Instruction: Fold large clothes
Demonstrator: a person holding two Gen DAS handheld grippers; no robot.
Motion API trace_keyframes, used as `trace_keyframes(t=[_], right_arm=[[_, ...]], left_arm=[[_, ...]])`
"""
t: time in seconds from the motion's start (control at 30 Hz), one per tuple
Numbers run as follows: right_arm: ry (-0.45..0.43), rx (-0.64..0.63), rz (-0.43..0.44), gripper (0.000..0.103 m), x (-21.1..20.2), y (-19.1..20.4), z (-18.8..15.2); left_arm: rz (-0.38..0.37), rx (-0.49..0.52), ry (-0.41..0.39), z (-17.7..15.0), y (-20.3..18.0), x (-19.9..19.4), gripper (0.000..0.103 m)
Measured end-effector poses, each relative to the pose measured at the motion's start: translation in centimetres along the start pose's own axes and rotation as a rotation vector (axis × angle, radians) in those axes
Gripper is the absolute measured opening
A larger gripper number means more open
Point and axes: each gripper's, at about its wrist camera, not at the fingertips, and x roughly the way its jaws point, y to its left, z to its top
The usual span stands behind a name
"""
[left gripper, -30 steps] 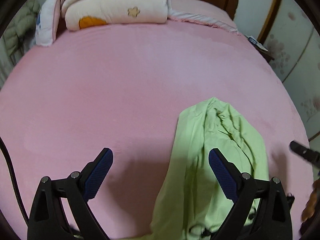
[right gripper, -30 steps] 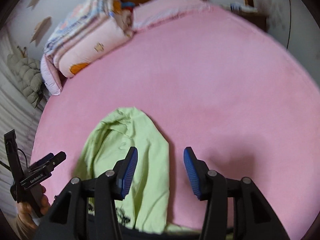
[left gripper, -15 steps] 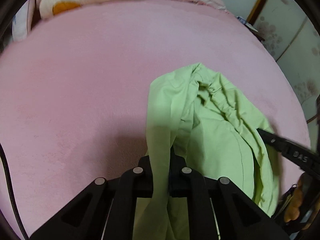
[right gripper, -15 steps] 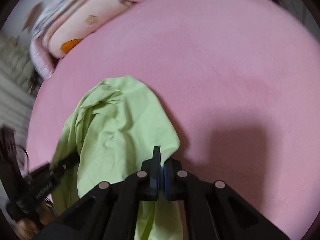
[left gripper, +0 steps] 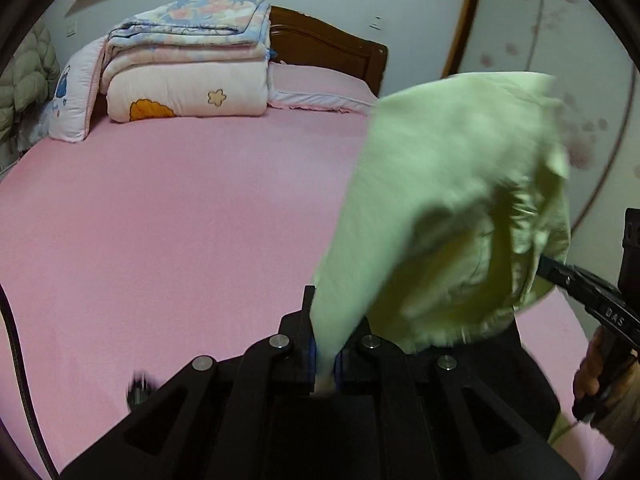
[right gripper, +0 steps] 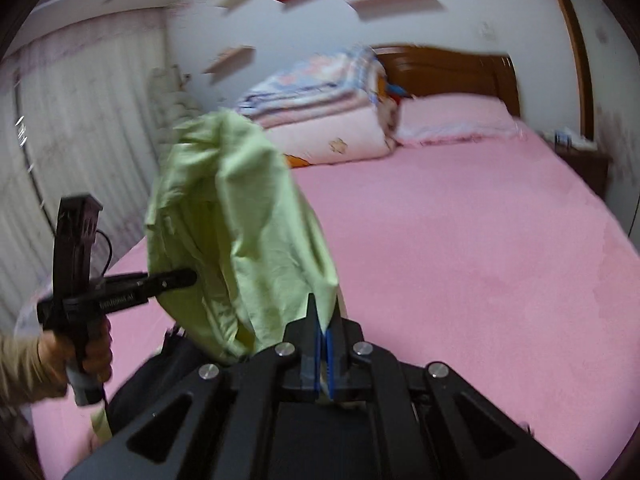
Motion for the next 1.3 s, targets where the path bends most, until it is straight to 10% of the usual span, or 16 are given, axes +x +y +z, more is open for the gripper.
trace_keyframes(t=[0.37, 0.53, 0.93, 1.3], right_arm=[[0.289, -0.056, -0.146, 0.013, -2.1, 2.7, -15.7], [0.319, 0.009, -0.147, 0.032, -3.9, 2.4, -16.2], [0.257, 0.164, -0.187, 0.032, -5.9, 5.4, -10.7], [0.391, 0.176, -0.237, 0.029, 1.4, 4.9, -14.6]], left_arm=[[0.041, 0.038, 0.243, -16.5, 2.9, -0.8, 0.015], [0.059, -0.044, 0.231, -16.0, 5.0, -2.2, 0.057], [0.126, -0.177, 0.031, -10.2, -0.2, -8.1, 0.058], [0.276, -0.081, 0.229, -15.9, -4.8, 0.7, 0.058]])
